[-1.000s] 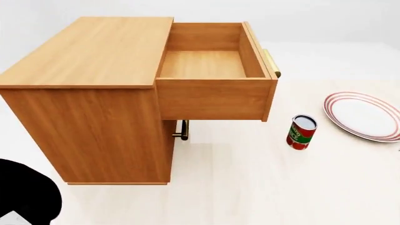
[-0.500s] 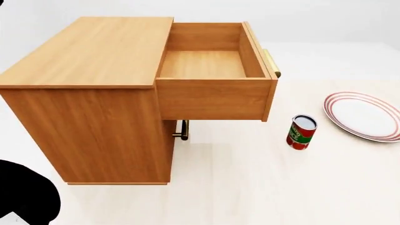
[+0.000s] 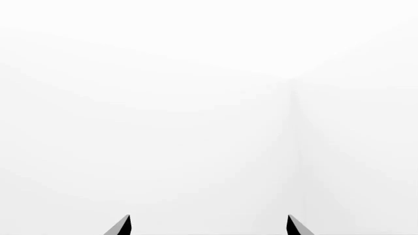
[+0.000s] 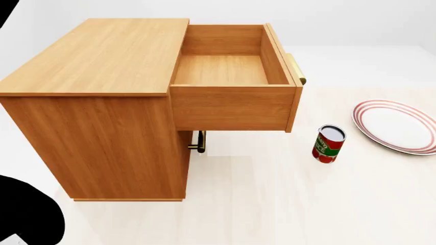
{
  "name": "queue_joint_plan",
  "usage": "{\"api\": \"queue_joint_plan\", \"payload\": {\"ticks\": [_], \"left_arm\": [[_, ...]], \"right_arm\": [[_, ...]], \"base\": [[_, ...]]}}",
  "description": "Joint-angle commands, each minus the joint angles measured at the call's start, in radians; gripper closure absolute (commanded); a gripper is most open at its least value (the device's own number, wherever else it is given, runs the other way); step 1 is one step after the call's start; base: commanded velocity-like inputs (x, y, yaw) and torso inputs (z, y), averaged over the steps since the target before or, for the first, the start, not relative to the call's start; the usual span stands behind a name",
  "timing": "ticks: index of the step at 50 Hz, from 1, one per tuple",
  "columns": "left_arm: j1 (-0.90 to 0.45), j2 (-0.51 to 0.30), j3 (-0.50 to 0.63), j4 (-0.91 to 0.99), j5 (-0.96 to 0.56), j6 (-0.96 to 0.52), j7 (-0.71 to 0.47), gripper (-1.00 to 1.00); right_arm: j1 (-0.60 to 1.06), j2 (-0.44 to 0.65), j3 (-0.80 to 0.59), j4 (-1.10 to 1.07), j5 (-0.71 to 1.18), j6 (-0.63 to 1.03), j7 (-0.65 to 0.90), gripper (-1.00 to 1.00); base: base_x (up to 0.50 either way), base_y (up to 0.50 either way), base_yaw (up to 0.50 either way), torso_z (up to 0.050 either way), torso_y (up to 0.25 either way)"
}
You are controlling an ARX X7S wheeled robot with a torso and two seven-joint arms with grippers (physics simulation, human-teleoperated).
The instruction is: Put the bowl in the top drawer of the cabinet.
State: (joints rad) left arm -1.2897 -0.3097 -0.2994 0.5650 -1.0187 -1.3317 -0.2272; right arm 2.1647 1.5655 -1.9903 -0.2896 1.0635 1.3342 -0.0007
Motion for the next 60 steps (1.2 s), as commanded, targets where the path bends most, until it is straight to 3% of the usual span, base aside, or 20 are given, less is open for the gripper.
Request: {"api": "queue_joint_plan", "payload": {"ticks": [1, 12, 45, 46, 60], "left_arm": [[0.002, -0.002, 0.008, -0.001, -0.008, 0.005, -0.011, -1.00], [0.003, -0.005, 0.021, -0.007, -0.010, 0.015, -0.016, -1.00], [0.013, -0.010, 0.055, -0.017, -0.015, 0.043, -0.033, -1.00], [0.013, -0.011, 0.056, -0.017, -0.015, 0.044, -0.034, -1.00], [0.018, -0.013, 0.070, -0.021, -0.016, 0.060, -0.036, -1.00]], "right_arm": [[-0.118, -0.001, -0.094, 0.088, 0.042, -0.206, 0.150, -1.00], [-0.220, -0.023, -0.171, 0.177, 0.035, -0.366, 0.207, -1.00], [-0.622, -0.205, -0.301, 0.446, 0.290, -0.861, 0.381, -1.00], [-0.626, -0.207, -0.301, 0.448, 0.292, -0.866, 0.382, 1.00], [-0.590, -0.177, -0.289, 0.432, 0.264, -0.835, 0.382, 1.00]], "base": [[0.00, 0.00, 0.00, 0.000, 0.000], [0.00, 0.00, 0.00, 0.000, 0.000], [0.00, 0.00, 0.00, 0.000, 0.000], [0.00, 0.00, 0.00, 0.000, 0.000], [0.00, 0.00, 0.00, 0.000, 0.000]]}}
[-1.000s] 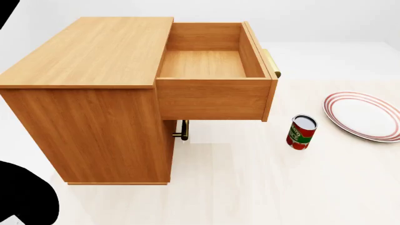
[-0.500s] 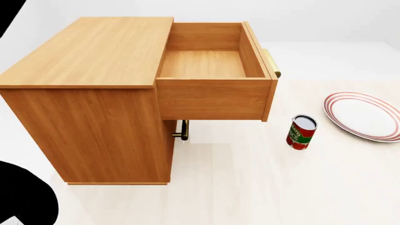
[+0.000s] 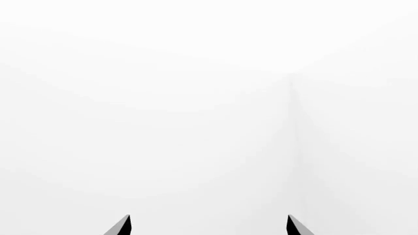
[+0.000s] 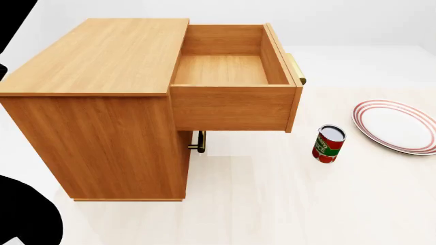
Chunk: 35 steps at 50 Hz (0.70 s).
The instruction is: Put the bowl in the top drawer of the cabinet.
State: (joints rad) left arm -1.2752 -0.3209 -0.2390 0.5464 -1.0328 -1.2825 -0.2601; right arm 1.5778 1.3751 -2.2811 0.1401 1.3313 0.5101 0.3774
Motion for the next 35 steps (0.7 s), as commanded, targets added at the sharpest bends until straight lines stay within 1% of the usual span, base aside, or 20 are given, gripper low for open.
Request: {"api": "queue_joint_plan", "payload": {"ticks": [1, 7, 11, 18, 22, 25, 31, 35], "left_arm": [[0.003, -0.002, 0.009, -0.003, -0.003, 0.011, -0.004, -1.00], [0.003, -0.004, 0.005, 0.000, -0.012, 0.010, -0.011, -1.00], [0.001, -0.007, 0.001, 0.002, -0.021, 0.009, -0.017, -1.00], [0.003, -0.008, 0.000, 0.002, -0.027, 0.016, -0.018, -1.00], [0.004, -0.009, -0.006, 0.004, -0.036, 0.018, -0.020, -1.00], [0.004, -0.012, -0.013, 0.006, -0.045, 0.017, -0.025, -1.00], [0.000, -0.015, -0.027, 0.012, -0.063, 0.016, -0.034, -1.00], [-0.004, -0.019, -0.040, 0.017, -0.078, 0.015, -0.042, -1.00]], "right_arm": [[0.002, 0.018, 0.003, 0.000, -0.008, -0.007, 0.003, 1.00], [0.037, 0.056, 0.013, -0.023, -0.039, 0.024, -0.002, 1.00], [0.099, 0.092, 0.039, -0.073, -0.073, 0.104, 0.005, 1.00], [0.240, 0.190, 0.143, -0.220, -0.184, 0.334, -0.038, 1.00], [0.297, 0.195, 0.204, -0.289, -0.215, 0.449, -0.074, 1.00], [0.336, 0.196, 0.246, -0.336, -0.242, 0.526, -0.116, 1.00], [0.433, 0.196, 0.349, -0.466, -0.331, 0.699, -0.257, 1.00], [0.508, 0.190, 0.428, -0.566, -0.452, 0.823, -0.446, 1.00]], "base": [[0.00, 0.00, 0.00, 0.000, 0.000], [0.00, 0.00, 0.00, 0.000, 0.000], [0.00, 0.00, 0.00, 0.000, 0.000], [0.00, 0.00, 0.00, 0.000, 0.000], [0.00, 0.00, 0.00, 0.000, 0.000], [0.00, 0.00, 0.00, 0.000, 0.000], [0.00, 0.00, 0.00, 0.000, 0.000], [0.00, 0.00, 0.00, 0.000, 0.000]]}}
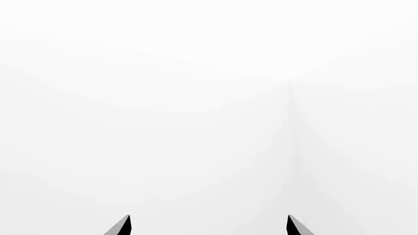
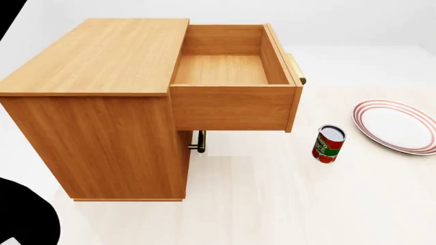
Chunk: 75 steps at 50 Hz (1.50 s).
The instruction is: Put the bowl in the top drawer of the cabinet.
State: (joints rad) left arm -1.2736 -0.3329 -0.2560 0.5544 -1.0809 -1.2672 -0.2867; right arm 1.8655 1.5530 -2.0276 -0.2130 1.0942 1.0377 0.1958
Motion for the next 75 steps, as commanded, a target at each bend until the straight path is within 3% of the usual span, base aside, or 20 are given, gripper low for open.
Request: {"api": "queue_joint_plan", "payload": {"ticks": [1, 11, 23, 31, 39, 47, 52, 75], "left_arm": [[-0.006, -0.008, -0.026, 0.010, -0.033, -0.002, -0.018, -1.00], [-0.008, -0.017, -0.044, 0.015, -0.052, 0.004, -0.029, -1.00], [-0.012, -0.018, -0.057, 0.013, -0.070, 0.021, -0.032, -1.00], [-0.035, -0.017, -0.066, 0.013, -0.105, 0.010, -0.055, -1.00], [-0.058, -0.015, -0.052, 0.005, -0.113, 0.013, -0.062, -1.00], [-0.097, -0.005, -0.039, -0.006, -0.132, 0.013, -0.075, -1.00], [-0.110, -0.016, -0.032, -0.007, -0.150, 0.014, -0.095, -1.00], [-0.133, -0.034, -0.027, -0.013, -0.198, 0.012, -0.119, -1.00]], "right_arm": [[0.231, 0.002, 0.185, -0.222, -0.236, 0.314, -0.294, 1.00], [0.313, -0.252, 0.270, -0.202, -0.223, 0.422, -0.400, 1.00], [0.445, -0.438, 0.170, -0.085, -0.417, 0.314, -0.649, 1.00], [0.462, -0.574, 0.118, 0.136, -0.581, 0.045, -0.845, 1.00], [0.422, -0.732, 0.158, 0.468, -0.658, -0.284, -1.002, 1.00], [0.314, -0.987, 0.232, 0.977, -0.676, -0.658, -1.110, 1.00], [0.274, -1.232, 0.268, 1.512, -0.706, -0.994, -1.230, 1.00], [0.258, -1.379, 0.737, 1.522, -1.021, -1.051, -1.384, 1.00]], "base": [[0.00, 0.00, 0.00, 0.000, 0.000], [0.00, 0.00, 0.00, 0.000, 0.000], [0.00, 0.00, 0.00, 0.000, 0.001], [0.00, 0.00, 0.00, 0.000, 0.000], [0.00, 0.00, 0.00, 0.000, 0.000], [0.00, 0.00, 0.00, 0.000, 0.000], [0.00, 0.00, 0.00, 0.000, 0.002], [0.00, 0.00, 0.00, 0.000, 0.000]]}}
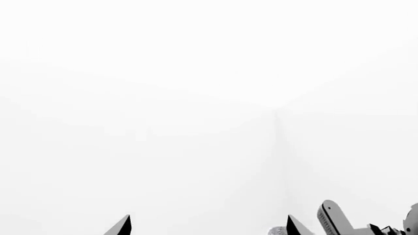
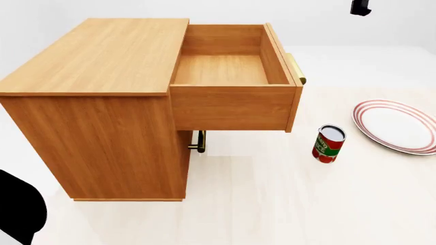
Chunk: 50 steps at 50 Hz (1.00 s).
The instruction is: Put the bowl in the top drawer of the cabinet.
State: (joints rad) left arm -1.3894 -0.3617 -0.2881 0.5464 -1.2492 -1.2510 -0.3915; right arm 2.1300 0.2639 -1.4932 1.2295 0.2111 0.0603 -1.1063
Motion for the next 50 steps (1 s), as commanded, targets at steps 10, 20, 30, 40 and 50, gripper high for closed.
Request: {"api": "queue_joint_plan", "payload": {"ticks": [10, 20, 30, 40, 50], "left_arm": [[-0.025, -0.011, 0.005, -0.010, -0.052, -0.001, -0.018, -1.00], [-0.034, -0.036, 0.009, 0.002, -0.055, 0.007, -0.002, -1.00], [-0.085, -0.065, -0.014, 0.011, -0.154, -0.025, -0.078, -1.00], [-0.091, -0.095, -0.026, 0.017, -0.171, -0.019, -0.076, -1.00], [-0.070, -0.114, -0.042, 0.032, -0.164, 0.003, -0.053, -1.00]], "right_arm": [[-0.017, -0.143, 0.294, 0.079, -0.184, -0.068, -0.186, 1.00], [-0.015, -0.196, 0.346, 0.079, -0.199, -0.033, -0.238, 1.00], [-0.022, -0.239, 0.358, 0.079, -0.207, -0.001, -0.278, 1.00], [-0.011, -0.264, 0.321, 0.079, -0.156, 0.008, -0.297, 1.00], [0.028, -0.264, 0.145, 0.079, 0.034, -0.002, -0.280, 1.00]], "base": [[0.00, 0.00, 0.00, 0.000, 0.000], [0.00, 0.00, 0.00, 0.000, 0.000], [0.00, 0.00, 0.00, 0.000, 0.001], [0.00, 0.00, 0.00, 0.000, 0.000], [0.00, 0.00, 0.00, 0.000, 0.000]]}}
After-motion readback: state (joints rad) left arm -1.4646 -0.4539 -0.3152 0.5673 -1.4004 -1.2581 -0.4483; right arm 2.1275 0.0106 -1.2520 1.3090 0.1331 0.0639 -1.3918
